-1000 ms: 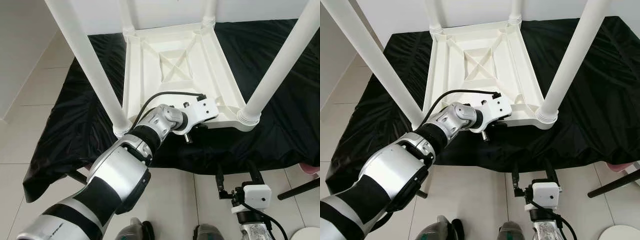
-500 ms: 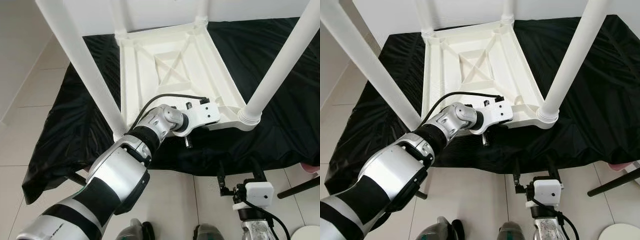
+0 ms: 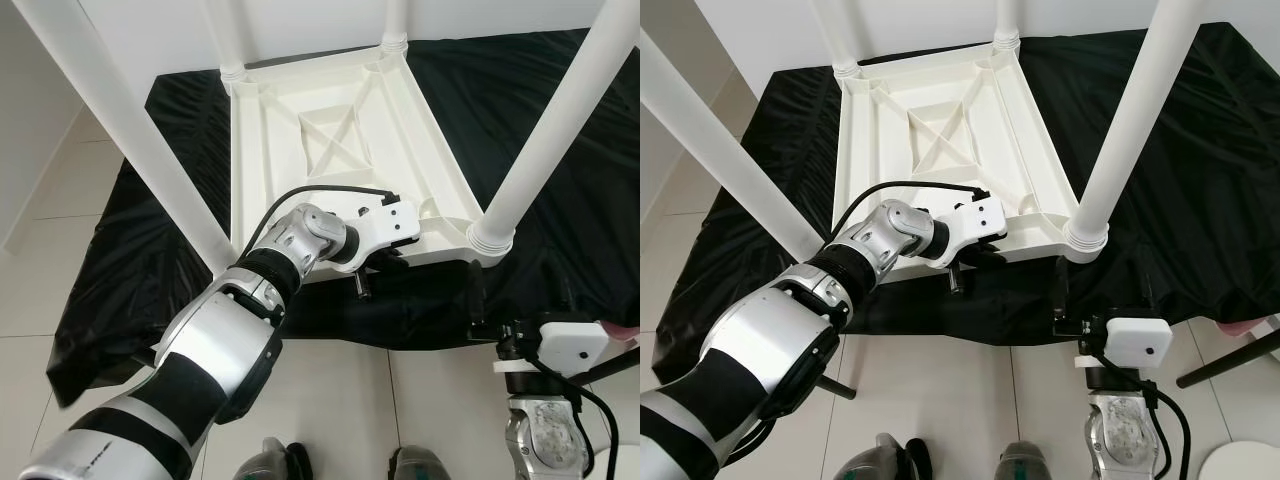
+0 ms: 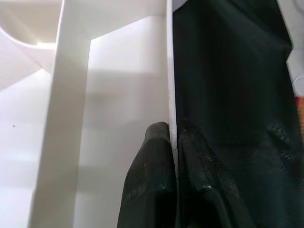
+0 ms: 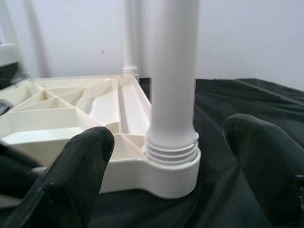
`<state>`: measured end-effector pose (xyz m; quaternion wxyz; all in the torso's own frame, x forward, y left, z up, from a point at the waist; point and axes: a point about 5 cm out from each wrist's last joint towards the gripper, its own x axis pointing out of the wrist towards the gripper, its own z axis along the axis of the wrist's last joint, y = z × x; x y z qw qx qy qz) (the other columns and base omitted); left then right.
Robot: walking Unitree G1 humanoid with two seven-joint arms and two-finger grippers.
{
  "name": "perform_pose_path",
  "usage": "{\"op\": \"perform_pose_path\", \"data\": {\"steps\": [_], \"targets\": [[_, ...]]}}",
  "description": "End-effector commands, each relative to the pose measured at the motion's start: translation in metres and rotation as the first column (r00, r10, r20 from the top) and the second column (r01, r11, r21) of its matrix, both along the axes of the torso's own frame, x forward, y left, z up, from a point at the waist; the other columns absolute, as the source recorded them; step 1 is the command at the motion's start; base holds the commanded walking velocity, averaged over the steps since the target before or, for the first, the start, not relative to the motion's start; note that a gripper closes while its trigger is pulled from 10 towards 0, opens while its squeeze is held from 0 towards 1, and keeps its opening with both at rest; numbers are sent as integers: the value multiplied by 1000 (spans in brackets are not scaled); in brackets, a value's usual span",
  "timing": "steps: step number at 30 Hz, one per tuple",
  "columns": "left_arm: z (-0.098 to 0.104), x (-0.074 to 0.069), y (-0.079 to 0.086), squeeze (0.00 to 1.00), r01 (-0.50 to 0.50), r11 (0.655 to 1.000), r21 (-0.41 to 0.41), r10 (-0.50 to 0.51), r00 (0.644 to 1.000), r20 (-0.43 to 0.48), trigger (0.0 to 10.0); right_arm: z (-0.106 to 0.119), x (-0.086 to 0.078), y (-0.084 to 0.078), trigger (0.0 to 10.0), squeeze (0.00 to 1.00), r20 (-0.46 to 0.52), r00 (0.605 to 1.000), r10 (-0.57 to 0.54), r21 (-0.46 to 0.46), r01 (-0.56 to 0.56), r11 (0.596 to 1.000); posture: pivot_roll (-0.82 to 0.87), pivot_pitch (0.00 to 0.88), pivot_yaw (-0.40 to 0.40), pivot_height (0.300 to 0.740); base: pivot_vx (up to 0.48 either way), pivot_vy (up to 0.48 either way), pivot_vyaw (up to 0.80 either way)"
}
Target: Building children table
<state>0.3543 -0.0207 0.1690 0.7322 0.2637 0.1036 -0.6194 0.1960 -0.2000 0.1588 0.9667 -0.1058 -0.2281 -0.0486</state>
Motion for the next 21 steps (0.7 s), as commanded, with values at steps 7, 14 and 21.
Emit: {"op": "perform_pose_path", "data": {"steps": [7, 14, 21], "targets": [[16, 2, 11, 0, 70, 993, -94, -74, 997, -35, 0, 13, 15, -13, 10000, 0, 22, 999, -27, 55, 26, 998, -182, 86, 119, 740, 0, 0, 0], [37, 11, 24, 0, 53, 986, -158, -55, 998, -14, 0, 5, 21, -9, 10000, 0, -16, 1000, 7, 84, -5, 996, -161, 89, 105, 740, 0, 0, 0], [55, 15, 29, 0, 41, 976, -212, -42, 999, 2, 0, -2, 22, -7, 10000, 0, -47, 999, 23, 154, -16, 988, -155, 92, 102, 740, 0, 0, 0]]}}
